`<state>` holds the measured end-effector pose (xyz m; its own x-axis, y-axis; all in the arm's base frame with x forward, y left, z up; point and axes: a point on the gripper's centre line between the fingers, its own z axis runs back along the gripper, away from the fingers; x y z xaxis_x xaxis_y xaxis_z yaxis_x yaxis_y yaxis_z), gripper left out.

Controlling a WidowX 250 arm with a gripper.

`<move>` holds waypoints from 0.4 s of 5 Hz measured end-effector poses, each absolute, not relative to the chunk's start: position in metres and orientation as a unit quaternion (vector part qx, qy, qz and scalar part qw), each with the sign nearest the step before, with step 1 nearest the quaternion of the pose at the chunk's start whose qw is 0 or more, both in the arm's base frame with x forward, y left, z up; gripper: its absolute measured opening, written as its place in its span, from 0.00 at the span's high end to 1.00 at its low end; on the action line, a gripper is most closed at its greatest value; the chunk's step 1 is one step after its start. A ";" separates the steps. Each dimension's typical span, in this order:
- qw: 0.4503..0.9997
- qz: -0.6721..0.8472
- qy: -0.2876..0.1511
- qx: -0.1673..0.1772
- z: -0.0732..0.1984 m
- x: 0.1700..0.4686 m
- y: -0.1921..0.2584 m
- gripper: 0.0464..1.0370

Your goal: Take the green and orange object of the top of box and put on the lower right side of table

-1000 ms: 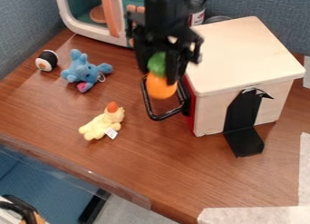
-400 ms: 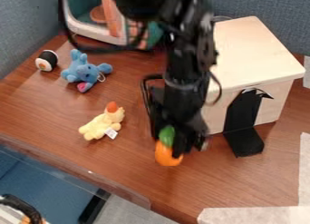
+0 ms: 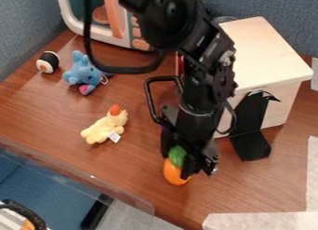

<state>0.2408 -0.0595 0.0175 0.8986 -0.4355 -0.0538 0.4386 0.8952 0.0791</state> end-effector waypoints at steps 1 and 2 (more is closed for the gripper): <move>0.975 -0.215 0.027 0.041 0.017 0.237 -0.056 0.09; 0.980 -0.198 0.024 0.027 0.030 0.236 -0.051 0.03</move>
<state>0.2359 -0.0512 0.0296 0.9203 -0.3870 -0.0581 0.3896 0.9200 0.0424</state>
